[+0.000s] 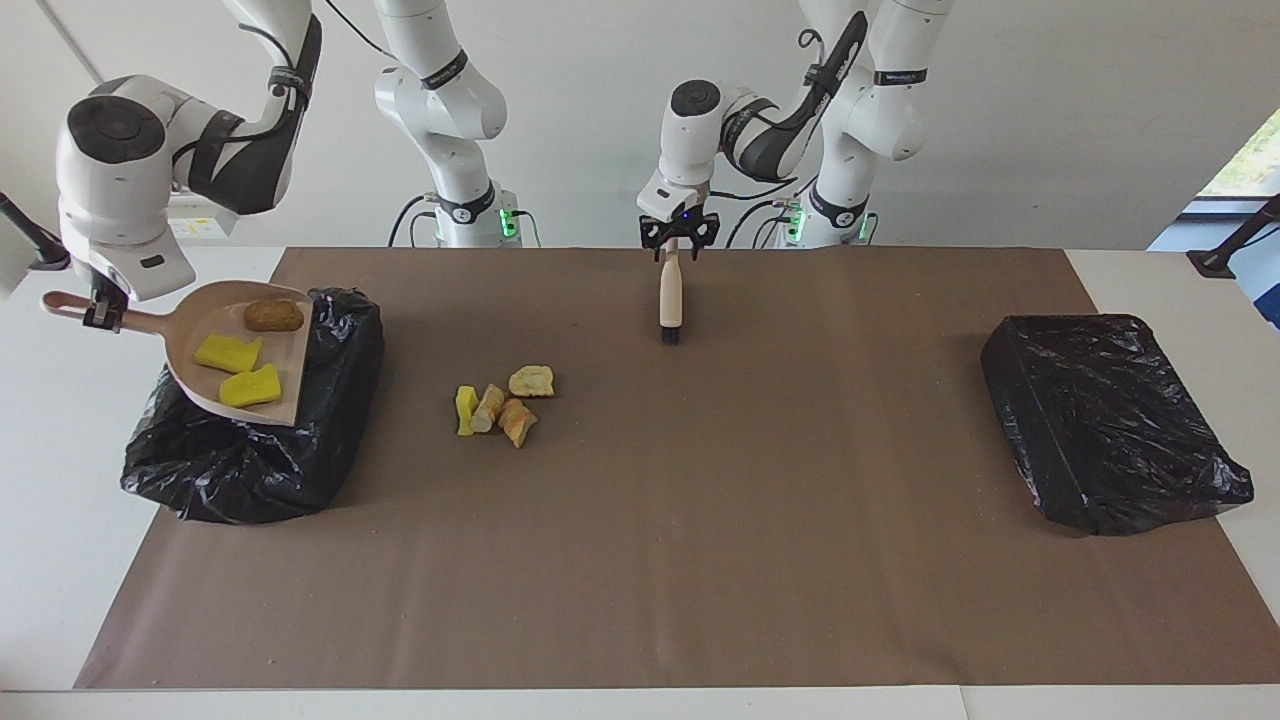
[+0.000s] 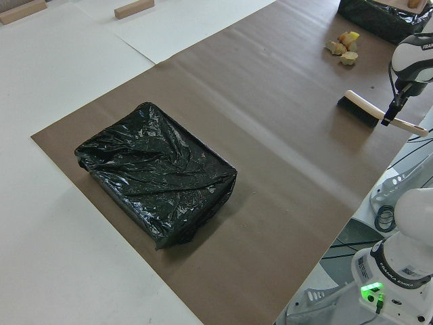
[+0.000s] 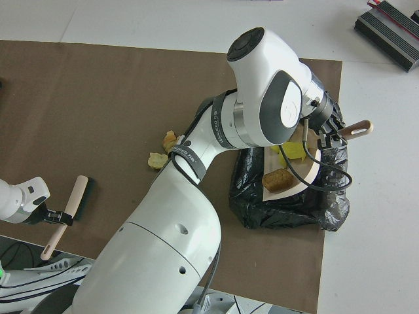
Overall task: Sweep and dump trash in bin
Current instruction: 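Tip the dustpan into the bag while the left gripper drops the brush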
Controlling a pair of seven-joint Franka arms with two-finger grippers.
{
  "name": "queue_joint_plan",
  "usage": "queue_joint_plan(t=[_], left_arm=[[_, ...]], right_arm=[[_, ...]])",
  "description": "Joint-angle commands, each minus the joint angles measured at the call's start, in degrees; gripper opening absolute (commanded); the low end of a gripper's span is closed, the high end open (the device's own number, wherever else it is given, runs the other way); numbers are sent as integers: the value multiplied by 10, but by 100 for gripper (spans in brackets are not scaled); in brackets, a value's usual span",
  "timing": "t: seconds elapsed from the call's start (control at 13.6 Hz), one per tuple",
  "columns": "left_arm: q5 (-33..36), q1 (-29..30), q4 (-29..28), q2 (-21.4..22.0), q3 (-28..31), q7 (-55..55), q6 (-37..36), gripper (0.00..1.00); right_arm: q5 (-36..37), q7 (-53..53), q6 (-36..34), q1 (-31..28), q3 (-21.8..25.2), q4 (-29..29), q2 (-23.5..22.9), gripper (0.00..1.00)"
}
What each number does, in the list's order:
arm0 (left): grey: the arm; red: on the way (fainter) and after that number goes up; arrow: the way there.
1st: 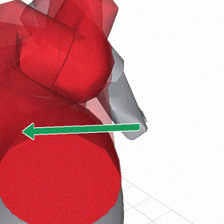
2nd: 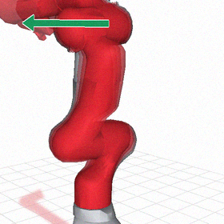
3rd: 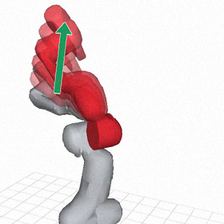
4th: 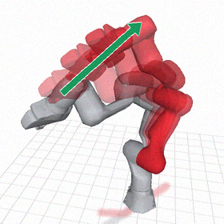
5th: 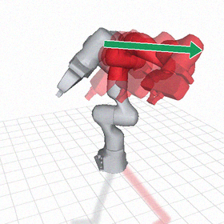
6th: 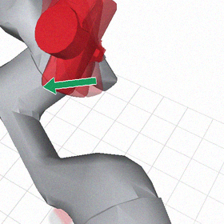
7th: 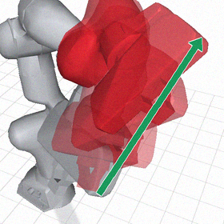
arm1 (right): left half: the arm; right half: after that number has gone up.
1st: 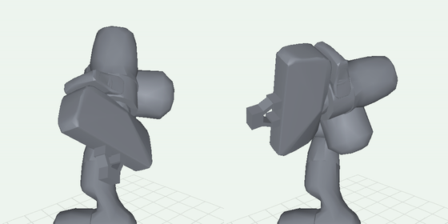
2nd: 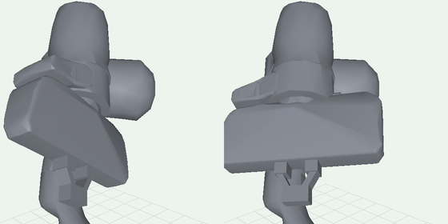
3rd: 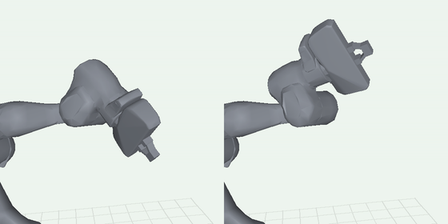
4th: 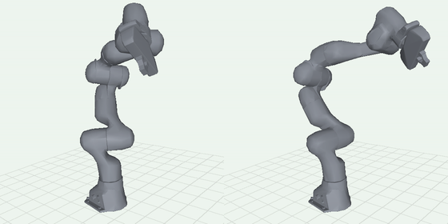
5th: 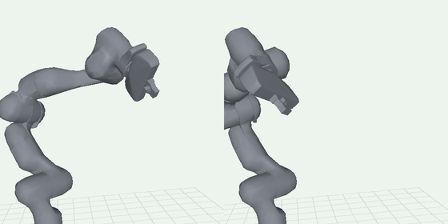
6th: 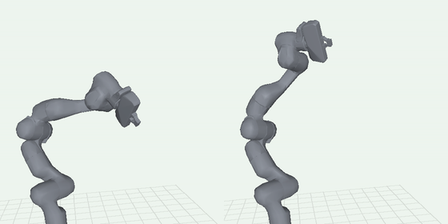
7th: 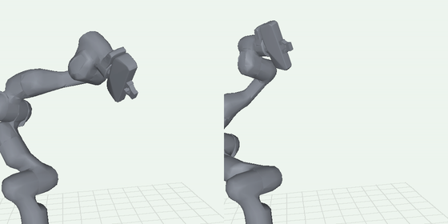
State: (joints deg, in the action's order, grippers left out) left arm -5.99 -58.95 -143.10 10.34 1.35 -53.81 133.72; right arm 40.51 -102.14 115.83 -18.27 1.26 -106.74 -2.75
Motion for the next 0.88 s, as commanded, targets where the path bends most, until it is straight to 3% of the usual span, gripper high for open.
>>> queue_joint_plan(t=[0.0, 0.22, 0.37, 0.59, 0.81], left_arm=[[7, 62, 65, -15, 0, 98, -33, 100], [23, 149, 190, -38, 0, 234, -154, 100], [27, 216, 249, -40, 1, 324, -188, 100], [55, 300, 348, -42, 1, 430, -259, 100], [55, 372, 403, -37, 1, 508, -306, 100]], right_arm=[[48, 5, 14, -4, -8, -23, 16, 0], [112, 42, 38, 9, -9, -60, 38, 0], [150, 76, 27, 31, -9, -61, 42, 0], [171, 119, -31, 79, -9, -61, 53, 0], [208, 145, -66, 115, -9, -65, 62, 0]])
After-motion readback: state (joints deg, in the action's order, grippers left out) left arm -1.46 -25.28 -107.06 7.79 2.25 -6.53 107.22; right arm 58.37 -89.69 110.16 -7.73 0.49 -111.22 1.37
